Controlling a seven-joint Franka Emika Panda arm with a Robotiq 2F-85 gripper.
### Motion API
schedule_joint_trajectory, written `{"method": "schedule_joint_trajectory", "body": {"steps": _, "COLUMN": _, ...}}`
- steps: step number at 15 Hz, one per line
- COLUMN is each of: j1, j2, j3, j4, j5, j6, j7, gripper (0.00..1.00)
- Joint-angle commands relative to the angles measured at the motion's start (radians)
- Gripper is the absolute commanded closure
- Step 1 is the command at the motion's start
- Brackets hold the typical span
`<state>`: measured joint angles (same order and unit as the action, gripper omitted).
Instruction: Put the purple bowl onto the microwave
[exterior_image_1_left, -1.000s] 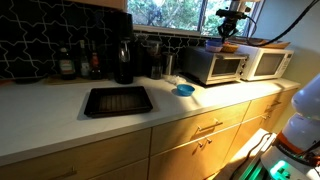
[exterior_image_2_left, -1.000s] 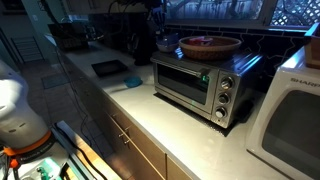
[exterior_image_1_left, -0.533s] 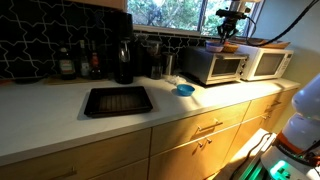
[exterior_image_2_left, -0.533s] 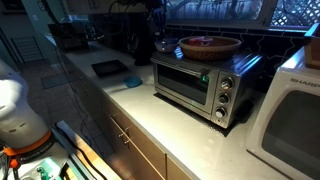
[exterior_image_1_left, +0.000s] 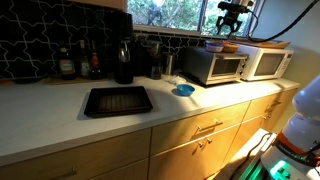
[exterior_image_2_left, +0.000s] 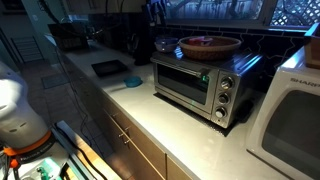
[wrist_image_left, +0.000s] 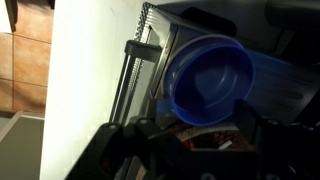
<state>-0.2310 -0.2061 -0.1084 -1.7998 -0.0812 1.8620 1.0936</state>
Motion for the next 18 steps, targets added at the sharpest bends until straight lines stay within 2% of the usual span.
{"method": "schedule_joint_trajectory", "body": {"steps": 1, "j1": 0.034, "j2": -0.124, "j3": 0.01, "j4": -0.113, "j5": -0.024, "j6": 0.065, "j7": -0.123, "gripper": 0.0}}
{"method": "schedule_joint_trajectory", "body": {"steps": 6, "j1": 0.07, "j2": -0.308, "j3": 0.045, "j4": -0.273, "j5": -0.003, "j6": 0.085, "j7": -0.335, "gripper": 0.0}}
{"method": "schedule_joint_trajectory", "body": {"steps": 12, "j1": 0.095, "j2": -0.449, "j3": 0.044, "j4": -0.408, "j5": 0.025, "j6": 0.09, "j7": -0.657, "gripper": 0.0}}
{"method": "schedule_joint_trajectory", "body": {"steps": 13, "j1": 0.055, "j2": -0.391, "j3": 0.078, "j4": -0.331, "j5": 0.022, "j6": 0.056, "j7": -0.574, "gripper": 0.0}}
{"method": "schedule_joint_trajectory", "body": {"steps": 15, "j1": 0.058, "j2": -0.419, "j3": 0.074, "j4": -0.365, "j5": 0.023, "j6": 0.063, "j7": -0.631, "gripper": 0.0}}
{"method": "schedule_joint_trajectory", "body": {"steps": 18, "j1": 0.06, "j2": -0.427, "j3": 0.073, "j4": -0.379, "j5": 0.023, "j6": 0.071, "j7": -0.648, "gripper": 0.0}}
